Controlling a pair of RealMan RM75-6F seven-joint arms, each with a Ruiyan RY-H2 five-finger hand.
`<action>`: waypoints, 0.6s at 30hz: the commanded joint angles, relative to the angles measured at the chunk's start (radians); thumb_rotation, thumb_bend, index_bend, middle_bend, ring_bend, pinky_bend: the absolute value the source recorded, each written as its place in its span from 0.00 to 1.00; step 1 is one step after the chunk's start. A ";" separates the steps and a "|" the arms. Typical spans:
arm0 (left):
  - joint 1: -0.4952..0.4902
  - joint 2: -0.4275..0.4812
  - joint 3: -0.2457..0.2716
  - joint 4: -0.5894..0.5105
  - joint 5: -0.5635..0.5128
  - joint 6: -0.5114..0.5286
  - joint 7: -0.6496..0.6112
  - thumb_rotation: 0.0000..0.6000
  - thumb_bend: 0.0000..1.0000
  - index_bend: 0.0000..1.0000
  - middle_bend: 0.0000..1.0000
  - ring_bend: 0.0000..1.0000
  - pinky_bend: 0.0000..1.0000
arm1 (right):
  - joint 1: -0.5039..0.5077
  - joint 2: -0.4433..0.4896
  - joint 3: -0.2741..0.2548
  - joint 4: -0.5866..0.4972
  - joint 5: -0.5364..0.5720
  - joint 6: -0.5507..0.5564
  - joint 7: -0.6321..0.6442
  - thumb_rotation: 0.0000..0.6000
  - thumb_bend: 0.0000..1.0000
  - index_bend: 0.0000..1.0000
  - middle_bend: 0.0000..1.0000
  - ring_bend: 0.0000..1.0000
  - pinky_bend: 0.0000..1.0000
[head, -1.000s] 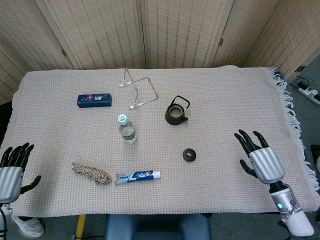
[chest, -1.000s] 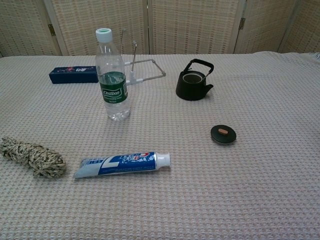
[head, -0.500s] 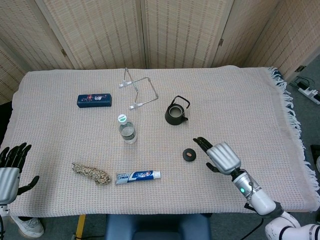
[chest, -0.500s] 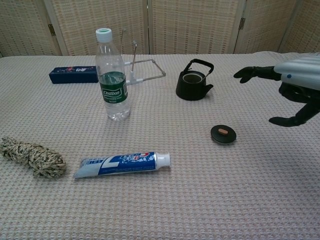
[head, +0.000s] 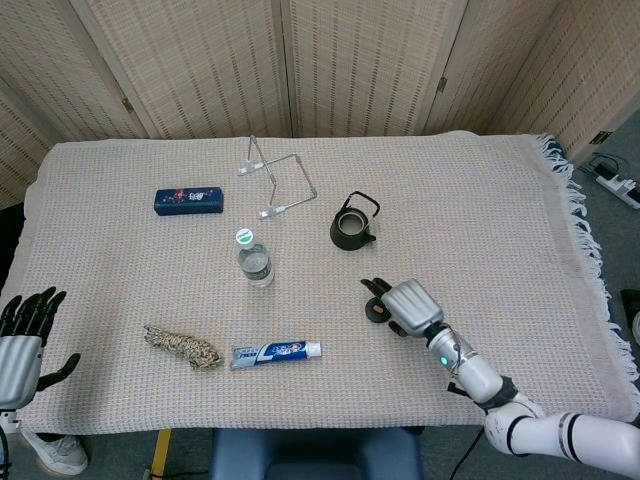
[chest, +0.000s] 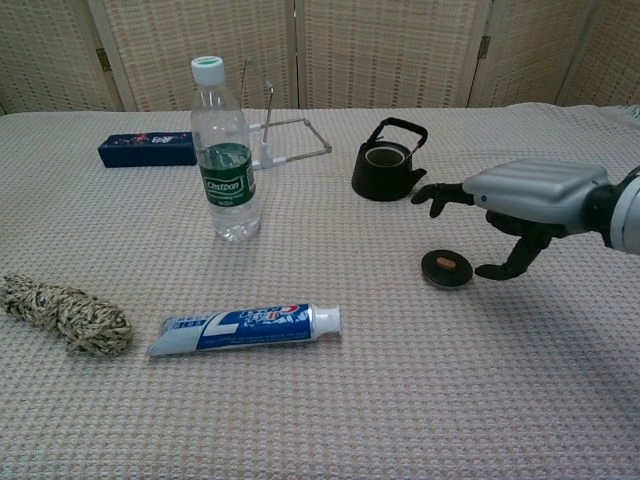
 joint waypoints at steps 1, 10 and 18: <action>0.001 0.002 -0.001 -0.002 -0.003 0.000 0.000 1.00 0.21 0.05 0.02 0.05 0.00 | 0.022 -0.023 -0.008 0.021 0.018 -0.010 -0.010 1.00 0.34 0.10 0.23 0.84 0.91; 0.003 0.007 0.005 -0.007 -0.005 -0.010 -0.016 1.00 0.21 0.05 0.02 0.04 0.00 | 0.050 -0.040 -0.044 0.045 0.037 0.000 -0.051 1.00 0.34 0.16 0.25 0.84 0.91; 0.004 0.008 0.007 -0.005 -0.009 -0.016 -0.025 1.00 0.21 0.05 0.01 0.04 0.00 | 0.058 -0.072 -0.082 0.075 0.030 0.026 -0.085 1.00 0.34 0.19 0.26 0.84 0.91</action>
